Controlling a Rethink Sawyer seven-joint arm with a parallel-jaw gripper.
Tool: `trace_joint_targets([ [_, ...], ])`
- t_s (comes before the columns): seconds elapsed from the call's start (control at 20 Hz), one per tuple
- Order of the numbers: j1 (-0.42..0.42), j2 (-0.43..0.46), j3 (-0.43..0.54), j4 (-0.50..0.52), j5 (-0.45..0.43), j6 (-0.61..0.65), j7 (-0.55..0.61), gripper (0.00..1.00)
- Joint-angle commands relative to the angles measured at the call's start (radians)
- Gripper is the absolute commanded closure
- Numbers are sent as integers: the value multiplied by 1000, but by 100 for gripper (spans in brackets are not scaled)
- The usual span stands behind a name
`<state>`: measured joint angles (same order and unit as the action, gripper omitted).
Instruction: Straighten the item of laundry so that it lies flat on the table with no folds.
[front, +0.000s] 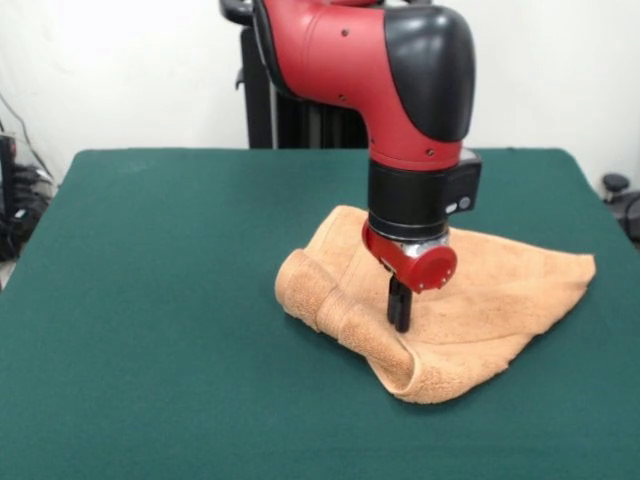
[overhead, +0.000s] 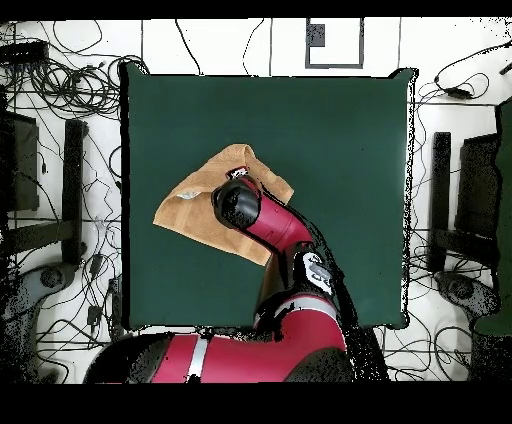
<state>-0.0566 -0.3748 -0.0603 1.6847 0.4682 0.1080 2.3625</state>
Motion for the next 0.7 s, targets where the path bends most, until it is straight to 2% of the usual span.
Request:
trace_joint_targets([
  [0.05,35,58,78,44,-21,-11,129,100],
  [0.35,75,17,36,45,4,71,145,100],
  [0.7,152,11,-50,-53,63,223,212,100],
])
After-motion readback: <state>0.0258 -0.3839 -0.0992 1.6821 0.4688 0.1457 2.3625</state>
